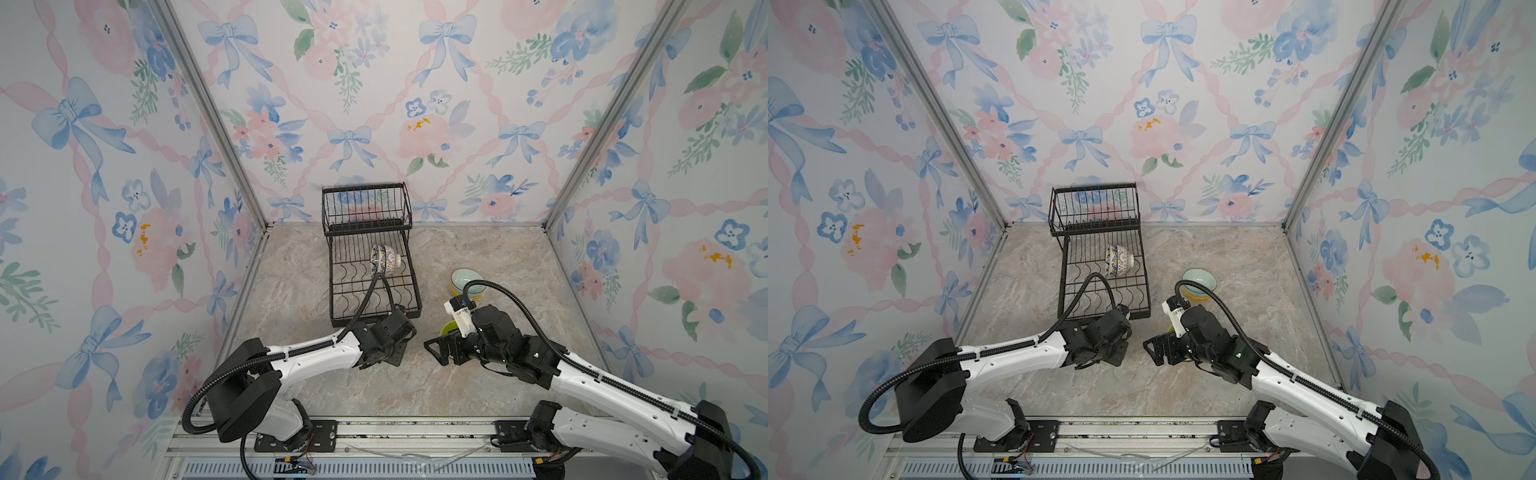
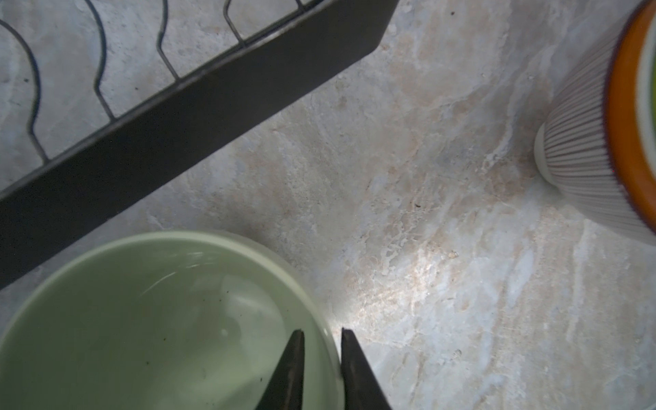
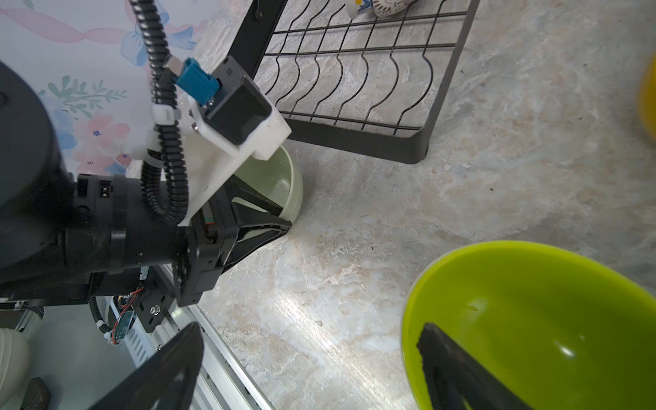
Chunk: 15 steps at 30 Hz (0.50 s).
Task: Load bowls into a dish rack
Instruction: Pick up the bowl from the center of the table.
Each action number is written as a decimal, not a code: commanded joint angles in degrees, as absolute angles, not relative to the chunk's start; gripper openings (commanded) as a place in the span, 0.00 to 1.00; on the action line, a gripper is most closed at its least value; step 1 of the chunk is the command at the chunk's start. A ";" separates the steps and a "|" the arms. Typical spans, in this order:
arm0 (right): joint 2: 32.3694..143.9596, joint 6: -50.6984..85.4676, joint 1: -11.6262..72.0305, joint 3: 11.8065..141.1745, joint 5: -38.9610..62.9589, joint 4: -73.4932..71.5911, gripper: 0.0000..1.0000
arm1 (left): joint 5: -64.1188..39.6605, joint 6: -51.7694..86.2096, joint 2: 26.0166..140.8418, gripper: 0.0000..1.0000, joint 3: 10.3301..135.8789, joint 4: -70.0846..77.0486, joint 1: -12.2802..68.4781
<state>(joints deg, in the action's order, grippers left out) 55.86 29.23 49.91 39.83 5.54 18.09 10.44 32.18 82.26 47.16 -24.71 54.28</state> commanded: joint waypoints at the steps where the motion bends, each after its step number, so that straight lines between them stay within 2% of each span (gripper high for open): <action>1: 55.35 29.96 49.61 38.67 4.92 17.31 0.96 | 11.75 32.26 82.86 0.14 48.08 -26.65 54.54; 6: 55.37 30.09 49.59 38.67 5.11 16.96 0.96 | 10.75 32.45 81.53 0.00 48.08 -26.85 54.51; 15: 56.44 29.41 49.60 40.91 5.41 16.87 0.96 | 4.40 32.57 75.81 0.00 49.62 -26.62 54.44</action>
<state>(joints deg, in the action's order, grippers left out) 55.90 29.58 49.91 39.33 5.56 17.69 8.03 32.18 78.76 47.66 -26.81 54.41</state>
